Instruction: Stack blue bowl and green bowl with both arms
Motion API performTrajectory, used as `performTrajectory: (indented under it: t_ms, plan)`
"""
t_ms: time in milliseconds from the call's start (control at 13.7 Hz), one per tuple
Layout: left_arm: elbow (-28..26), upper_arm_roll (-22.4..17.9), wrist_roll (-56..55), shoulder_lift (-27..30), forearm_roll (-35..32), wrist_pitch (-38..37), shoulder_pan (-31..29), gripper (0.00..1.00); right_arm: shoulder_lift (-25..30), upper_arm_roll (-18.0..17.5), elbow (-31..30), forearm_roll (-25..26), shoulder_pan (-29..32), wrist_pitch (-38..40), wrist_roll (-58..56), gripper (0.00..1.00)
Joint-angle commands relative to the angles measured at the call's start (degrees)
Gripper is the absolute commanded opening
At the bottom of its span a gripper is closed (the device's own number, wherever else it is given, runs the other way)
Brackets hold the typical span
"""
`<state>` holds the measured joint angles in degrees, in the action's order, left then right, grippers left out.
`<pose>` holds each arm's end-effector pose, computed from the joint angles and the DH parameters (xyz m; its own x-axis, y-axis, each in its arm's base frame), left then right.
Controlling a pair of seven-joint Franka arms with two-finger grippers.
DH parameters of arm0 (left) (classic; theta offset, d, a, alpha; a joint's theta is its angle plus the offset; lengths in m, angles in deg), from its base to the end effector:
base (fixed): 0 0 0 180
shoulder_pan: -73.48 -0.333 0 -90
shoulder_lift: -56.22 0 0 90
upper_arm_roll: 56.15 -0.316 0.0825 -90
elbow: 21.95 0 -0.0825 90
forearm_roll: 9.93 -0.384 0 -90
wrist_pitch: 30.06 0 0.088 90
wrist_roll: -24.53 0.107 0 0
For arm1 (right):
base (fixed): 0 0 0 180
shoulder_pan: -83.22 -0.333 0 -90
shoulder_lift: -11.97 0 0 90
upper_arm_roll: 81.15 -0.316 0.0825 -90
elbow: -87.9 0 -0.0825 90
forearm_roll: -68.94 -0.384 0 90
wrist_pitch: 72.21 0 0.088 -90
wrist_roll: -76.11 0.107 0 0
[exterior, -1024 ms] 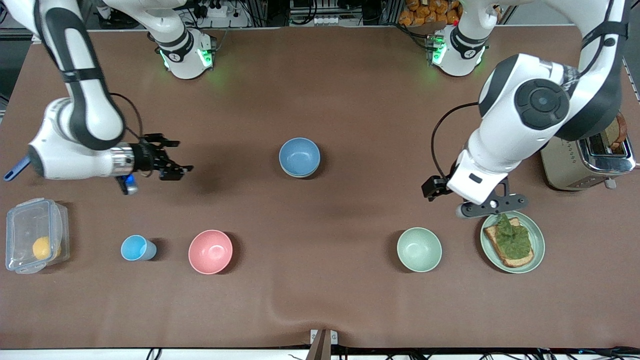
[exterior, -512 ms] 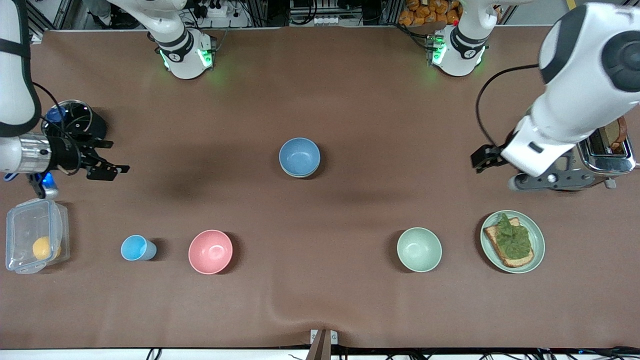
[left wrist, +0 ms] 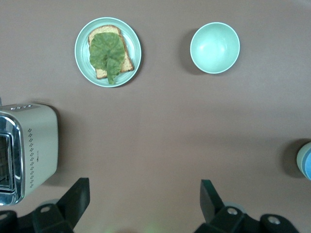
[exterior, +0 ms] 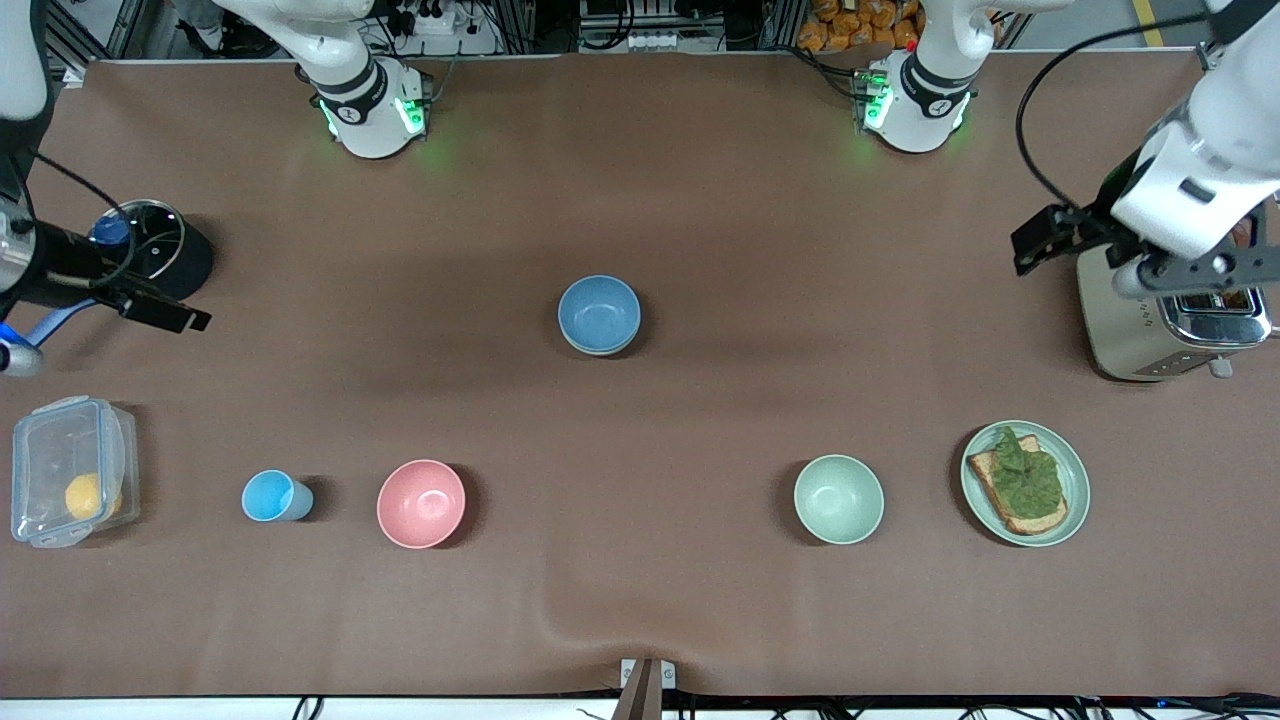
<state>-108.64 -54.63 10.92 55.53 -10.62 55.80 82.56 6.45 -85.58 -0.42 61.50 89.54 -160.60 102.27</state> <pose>0.5421 -0.1000 0.6387 0.9983 0.0534 -0.0230 0.0530 -0.9984 -0.0176 0.5787 -0.0070 0.5825 0.8748 -0.4623 -0.1450 -0.4761 -0.8757 -0.0809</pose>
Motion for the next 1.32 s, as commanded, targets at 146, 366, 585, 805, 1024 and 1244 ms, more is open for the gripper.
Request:
performTrajectory:
  t_ms: [146, 366, 585, 805, 1024, 1244]
  plan:
    - [-3.93, -1.08, 9.02, 3.24, 0.88, 0.71, -1.43, 1.00, 4.02, -1.28, 0.87, 4.01, 0.62, -2.06, -4.34, 1.00]
    - [-1.92, -1.78, 13.53, 1.14, 0.43, 0.71, -1.43, 1.00, 5.35, -1.19, 0.78, 4.10, 0.71, -1.44, -9.81, 1.00]
    - [0.99, -1.69, 13.53, -0.10, 0.96, 0.36, -1.87, 1.00, 7.45, -0.93, 0.35, 4.10, 0.71, 1.01, -16.19, 1.00]
    - [0.99, -1.69, 13.61, 0.42, 1.31, -1.22, -2.13, 1.00, 7.28, -0.76, 0.17, 4.53, 1.06, 0.58, -19.40, 1.00]
    - [1.08, -1.69, 13.53, 1.30, 4.12, -1.23, -2.75, 1.00, 7.11, -1.28, 0.52, 4.80, 0.54, 0.76, -19.31, 1.00]
    - [0.91, -1.95, 13.53, 1.83, 4.21, -1.23, -2.75, 1.00, 7.11, -1.46, 0.43, 4.89, 0.27, 1.02, -19.31, 1.00]
